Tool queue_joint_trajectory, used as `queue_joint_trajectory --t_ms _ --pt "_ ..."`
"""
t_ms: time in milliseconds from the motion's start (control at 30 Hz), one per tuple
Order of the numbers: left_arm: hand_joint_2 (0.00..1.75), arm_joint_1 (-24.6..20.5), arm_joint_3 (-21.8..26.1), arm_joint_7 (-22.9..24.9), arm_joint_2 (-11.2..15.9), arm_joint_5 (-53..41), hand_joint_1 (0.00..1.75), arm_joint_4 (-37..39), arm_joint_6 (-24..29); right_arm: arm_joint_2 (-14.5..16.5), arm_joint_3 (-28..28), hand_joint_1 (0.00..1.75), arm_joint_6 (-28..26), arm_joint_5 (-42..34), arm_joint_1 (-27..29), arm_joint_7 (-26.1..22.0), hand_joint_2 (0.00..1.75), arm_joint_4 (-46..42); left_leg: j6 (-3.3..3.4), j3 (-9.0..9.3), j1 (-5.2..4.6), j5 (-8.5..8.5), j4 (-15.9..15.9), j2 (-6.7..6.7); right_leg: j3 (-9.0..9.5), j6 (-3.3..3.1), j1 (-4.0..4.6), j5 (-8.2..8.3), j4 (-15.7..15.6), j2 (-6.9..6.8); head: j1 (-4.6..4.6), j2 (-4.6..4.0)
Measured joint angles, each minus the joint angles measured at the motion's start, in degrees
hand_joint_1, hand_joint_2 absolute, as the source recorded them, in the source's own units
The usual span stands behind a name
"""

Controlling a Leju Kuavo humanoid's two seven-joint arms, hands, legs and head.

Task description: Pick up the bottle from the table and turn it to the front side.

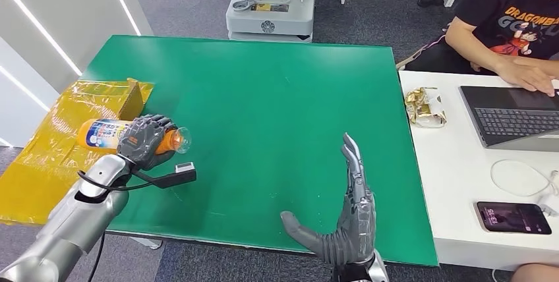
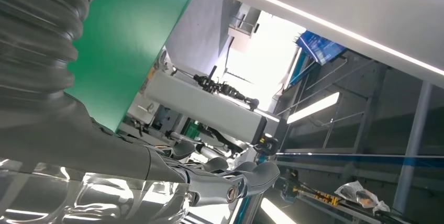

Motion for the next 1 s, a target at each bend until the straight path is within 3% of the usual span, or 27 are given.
queue_joint_trajectory --t_ms 267,600,733,1000 --pt "1.75 -3.67 -2.81 -0.24 1.75 -4.09 1.75 9.27 1.66 -0.38 0.80 0.00 -0.20 -1.68 -1.26 -0.88 1.75 0.97 0.00 0.00 0.00 0.00 0.00 0.00 0.00 0.00 0.00 0.00 0.02 0.00 0.01 0.00" --pt "1.75 -7.74 -4.15 -2.42 1.75 -5.23 1.69 19.43 1.46 -0.74 2.02 0.00 -0.08 -2.60 -3.28 -1.79 1.75 2.66 -0.01 0.01 0.00 0.00 0.00 0.01 0.00 -0.01 0.00 0.01 0.03 0.00 0.01 0.00" --pt "1.75 -8.24 -4.30 -1.93 1.45 -5.88 0.00 21.71 2.74 -0.86 2.53 0.00 -0.15 -3.28 -4.20 -2.08 1.75 3.54 -0.01 0.00 0.00 0.01 0.00 0.01 0.00 -0.01 0.00 0.01 0.04 0.00 0.01 0.00" --pt "1.75 -8.23 -4.37 -0.27 0.62 -7.22 0.00 23.48 5.20 -0.85 3.42 0.00 -0.14 -4.02 -5.45 -2.24 1.75 5.03 -0.01 0.00 0.00 0.00 0.00 0.00 0.01 -0.01 0.00 0.01 0.04 -0.01 -0.01 0.00"
